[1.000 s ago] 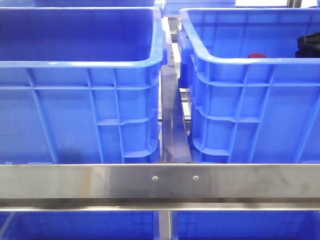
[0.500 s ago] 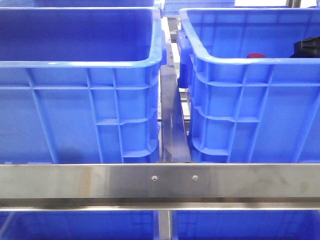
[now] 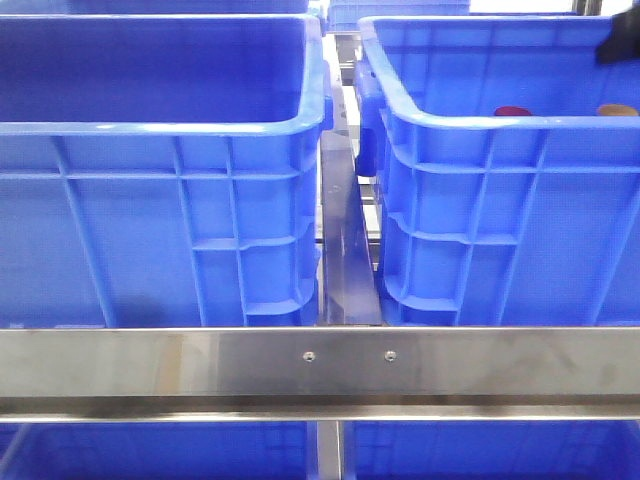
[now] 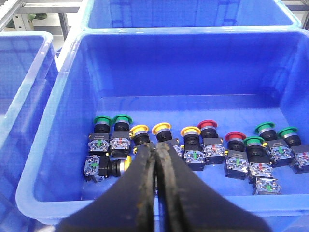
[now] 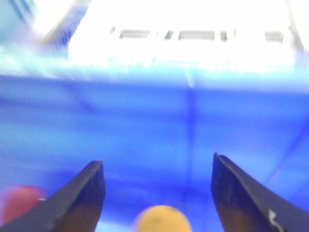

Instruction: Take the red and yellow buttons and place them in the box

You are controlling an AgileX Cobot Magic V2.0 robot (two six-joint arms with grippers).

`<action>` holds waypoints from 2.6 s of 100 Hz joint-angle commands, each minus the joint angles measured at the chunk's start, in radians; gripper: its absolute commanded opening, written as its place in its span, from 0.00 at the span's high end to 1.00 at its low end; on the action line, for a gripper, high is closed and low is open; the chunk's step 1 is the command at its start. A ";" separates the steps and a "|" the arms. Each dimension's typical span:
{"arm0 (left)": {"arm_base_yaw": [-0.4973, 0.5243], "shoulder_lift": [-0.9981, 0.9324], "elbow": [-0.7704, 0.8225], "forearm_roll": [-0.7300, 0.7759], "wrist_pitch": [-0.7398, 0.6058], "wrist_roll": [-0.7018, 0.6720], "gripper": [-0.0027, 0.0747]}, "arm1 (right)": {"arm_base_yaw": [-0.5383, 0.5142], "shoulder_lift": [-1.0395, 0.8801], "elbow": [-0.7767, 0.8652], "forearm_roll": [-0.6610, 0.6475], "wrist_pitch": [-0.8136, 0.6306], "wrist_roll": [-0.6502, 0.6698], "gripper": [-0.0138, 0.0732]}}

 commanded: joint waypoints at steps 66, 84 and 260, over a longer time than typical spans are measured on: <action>0.002 0.001 -0.028 0.000 -0.076 -0.009 0.99 | 0.161 -0.866 0.370 0.105 -0.345 -0.007 0.27; 0.002 0.001 -0.028 0.000 -0.076 -0.009 0.99 | 0.161 -1.064 0.516 0.105 -0.331 -0.007 0.27; 0.002 0.001 -0.028 0.000 -0.076 -0.009 0.99 | 0.161 -1.364 0.817 0.106 -0.273 -0.007 0.92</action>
